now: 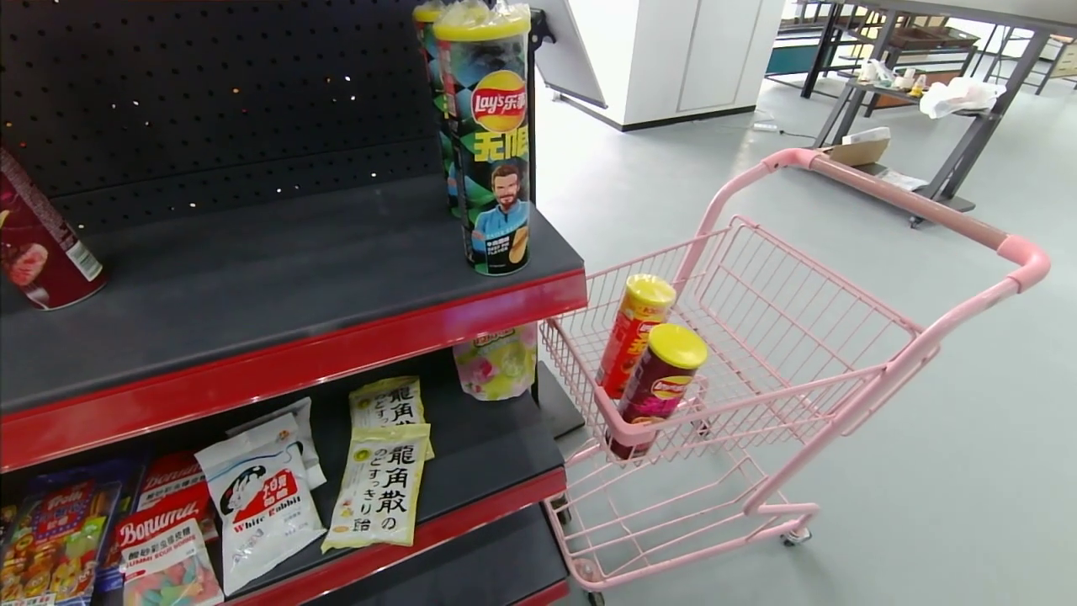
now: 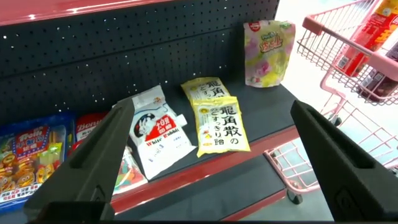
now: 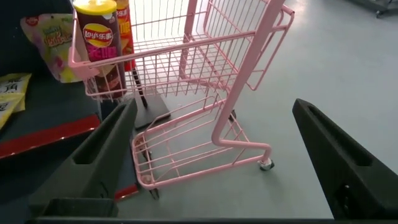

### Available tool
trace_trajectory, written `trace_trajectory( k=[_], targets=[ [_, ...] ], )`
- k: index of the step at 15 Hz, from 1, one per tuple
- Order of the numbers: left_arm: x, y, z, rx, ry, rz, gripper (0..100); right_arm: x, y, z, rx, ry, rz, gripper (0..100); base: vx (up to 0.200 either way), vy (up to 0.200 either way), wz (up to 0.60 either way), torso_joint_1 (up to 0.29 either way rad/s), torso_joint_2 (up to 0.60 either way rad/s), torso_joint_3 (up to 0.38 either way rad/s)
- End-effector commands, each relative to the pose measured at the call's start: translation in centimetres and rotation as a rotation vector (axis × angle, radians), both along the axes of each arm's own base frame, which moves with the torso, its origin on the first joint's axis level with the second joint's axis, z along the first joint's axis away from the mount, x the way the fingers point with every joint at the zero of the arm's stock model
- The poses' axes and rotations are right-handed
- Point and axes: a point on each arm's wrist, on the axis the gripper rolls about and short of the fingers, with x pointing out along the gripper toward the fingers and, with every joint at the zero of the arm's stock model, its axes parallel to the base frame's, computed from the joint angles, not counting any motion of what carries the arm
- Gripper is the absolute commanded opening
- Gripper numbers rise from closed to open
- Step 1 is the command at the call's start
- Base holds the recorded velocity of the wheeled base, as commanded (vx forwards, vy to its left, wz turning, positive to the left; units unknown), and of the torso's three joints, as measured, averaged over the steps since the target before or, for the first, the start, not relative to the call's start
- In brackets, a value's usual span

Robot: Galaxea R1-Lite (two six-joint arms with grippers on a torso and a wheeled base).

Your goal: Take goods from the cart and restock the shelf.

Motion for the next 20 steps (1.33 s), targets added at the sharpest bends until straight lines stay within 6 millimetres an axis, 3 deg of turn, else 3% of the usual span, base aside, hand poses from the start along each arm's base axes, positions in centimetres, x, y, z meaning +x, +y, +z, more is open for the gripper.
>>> trace_trajectory(
  k=[1,2,3,4,7,10,12,14,15,20],
  targets=[
    [0.0,0.0,0.0,0.0,0.001,0.0,100,-0.3,0.1,4.5,0.007,-0.051,0.038,100,0.0,0.0,0.0,0.0,0.0,0.0],
    [0.0,0.0,0.0,0.0,0.001,0.0,100,0.8,0.1,7.6,0.033,-0.004,0.058,100,0.0,0.0,0.0,0.0,0.0,0.0],
    [0.0,0.0,0.0,0.0,0.001,0.0,100,3.3,0.1,12.2,0.126,0.038,0.079,100,0.0,0.0,0.0,0.0,0.0,0.0],
    [0.0,0.0,0.0,0.0,0.001,0.0,100,4.6,0.2,13.5,0.131,0.068,0.11,100,0.0,0.0,0.0,0.0,0.0,0.0],
    [0.0,0.0,0.0,0.0,0.001,0.0,100,8.6,1.1,11.7,0.092,0.281,0.305,100,0.0,0.0,0.0,0.0,0.0,0.0],
    [0.0,0.0,0.0,0.001,0.001,0.0,100,17.0,3.4,9.6,0.109,0.376,0.395,100,0.0,0.0,0.0,0.0,0.0,0.0],
    [0.0,0.0,0.0,0.001,0.001,0.0,100,20.5,5.1,7.7,0.098,0.426,0.441,100,0.0,0.0,0.0,0.0,0.0,0.0],
    [0.0,0.0,0.0,0.001,0.001,0.0,100,22.1,6.1,6.7,0.092,0.451,0.469,100,0.0,0.0,0.0,0.0,0.0,0.0],
    [0.0,0.0,0.0,0.0,0.001,0.0,100,23.9,7.4,5.4,0.084,0.476,0.51,100,0.0,0.0,0.0,0.0,0.0,0.0],
    [0.0,0.0,0.0,0.001,0.001,0.0,100,27.6,9.0,3.9,0.081,0.512,0.524,100,0.0,0.0,0.0,0.0,0.0,0.0]
  ],
)
